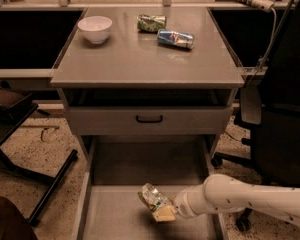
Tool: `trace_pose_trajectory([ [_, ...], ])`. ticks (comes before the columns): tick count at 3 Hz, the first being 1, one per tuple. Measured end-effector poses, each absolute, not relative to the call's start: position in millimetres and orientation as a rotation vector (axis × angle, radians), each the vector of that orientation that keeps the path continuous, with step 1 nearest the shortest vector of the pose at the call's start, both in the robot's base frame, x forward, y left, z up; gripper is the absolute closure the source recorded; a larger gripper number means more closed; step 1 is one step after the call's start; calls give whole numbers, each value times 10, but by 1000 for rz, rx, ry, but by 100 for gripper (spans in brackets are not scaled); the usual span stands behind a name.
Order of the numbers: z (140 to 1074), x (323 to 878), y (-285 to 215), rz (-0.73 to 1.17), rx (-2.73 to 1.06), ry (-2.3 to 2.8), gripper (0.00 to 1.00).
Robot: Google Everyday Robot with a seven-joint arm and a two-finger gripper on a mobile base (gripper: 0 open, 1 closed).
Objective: Place 7up can into middle drawer
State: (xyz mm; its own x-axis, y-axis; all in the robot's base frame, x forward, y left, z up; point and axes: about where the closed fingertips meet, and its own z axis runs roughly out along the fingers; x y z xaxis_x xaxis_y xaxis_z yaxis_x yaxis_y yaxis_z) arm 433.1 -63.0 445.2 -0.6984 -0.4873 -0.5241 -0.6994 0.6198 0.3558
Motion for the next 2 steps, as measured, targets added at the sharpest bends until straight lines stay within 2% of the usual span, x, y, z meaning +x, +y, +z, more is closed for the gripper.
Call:
trace_pose_trajectory([
  [1, 4219, 4337, 84, 785, -983, 2395, 100],
  [2, 4217, 4337, 85, 785, -983, 2395, 100],
])
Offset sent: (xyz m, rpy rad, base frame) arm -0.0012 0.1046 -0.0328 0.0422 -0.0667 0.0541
